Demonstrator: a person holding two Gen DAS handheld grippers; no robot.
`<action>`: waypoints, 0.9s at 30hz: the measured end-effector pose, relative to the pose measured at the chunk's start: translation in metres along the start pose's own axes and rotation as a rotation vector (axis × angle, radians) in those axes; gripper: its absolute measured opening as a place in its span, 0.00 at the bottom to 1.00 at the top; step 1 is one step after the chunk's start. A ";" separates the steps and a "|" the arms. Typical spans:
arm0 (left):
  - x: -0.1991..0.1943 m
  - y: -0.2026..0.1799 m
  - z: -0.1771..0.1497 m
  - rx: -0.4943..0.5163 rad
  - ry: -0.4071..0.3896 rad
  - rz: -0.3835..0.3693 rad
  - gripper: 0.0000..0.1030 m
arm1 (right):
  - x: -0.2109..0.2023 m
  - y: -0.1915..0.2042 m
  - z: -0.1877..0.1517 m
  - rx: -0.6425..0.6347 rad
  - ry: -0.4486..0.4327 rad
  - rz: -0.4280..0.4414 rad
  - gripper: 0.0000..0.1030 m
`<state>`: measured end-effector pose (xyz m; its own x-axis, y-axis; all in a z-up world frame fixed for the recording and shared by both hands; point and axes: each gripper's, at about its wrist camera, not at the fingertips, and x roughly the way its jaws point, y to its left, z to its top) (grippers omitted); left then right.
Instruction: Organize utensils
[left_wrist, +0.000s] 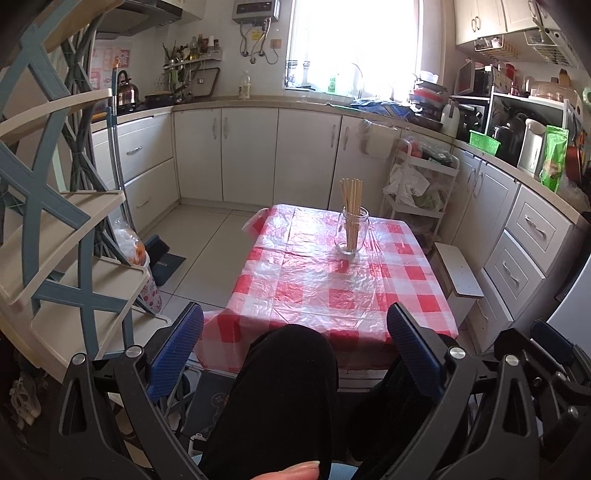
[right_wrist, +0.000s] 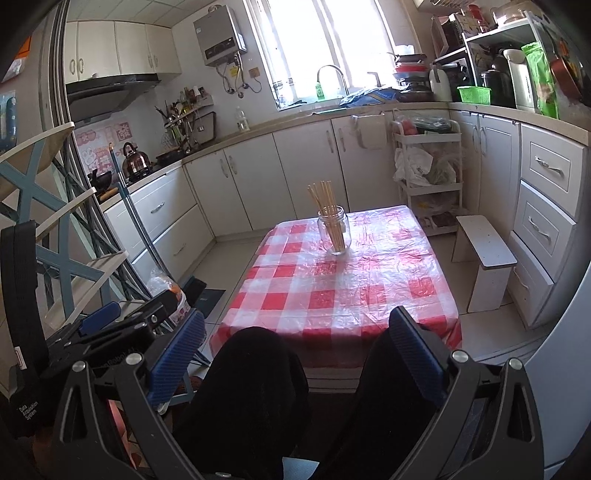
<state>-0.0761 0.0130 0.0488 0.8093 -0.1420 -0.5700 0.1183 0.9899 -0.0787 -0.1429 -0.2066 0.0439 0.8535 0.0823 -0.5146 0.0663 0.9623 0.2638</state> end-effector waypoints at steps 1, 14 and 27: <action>-0.001 0.000 0.000 -0.001 -0.001 0.004 0.93 | -0.001 0.001 -0.001 0.000 0.001 0.003 0.93; -0.017 -0.005 -0.003 0.018 -0.041 0.021 0.93 | -0.016 0.003 -0.002 -0.015 -0.028 0.015 0.93; -0.023 -0.010 -0.008 0.039 -0.046 0.019 0.93 | -0.024 0.001 -0.006 -0.013 -0.030 0.013 0.93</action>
<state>-0.1000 0.0068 0.0561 0.8372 -0.1243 -0.5326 0.1244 0.9916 -0.0359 -0.1661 -0.2066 0.0518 0.8691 0.0870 -0.4869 0.0487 0.9646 0.2593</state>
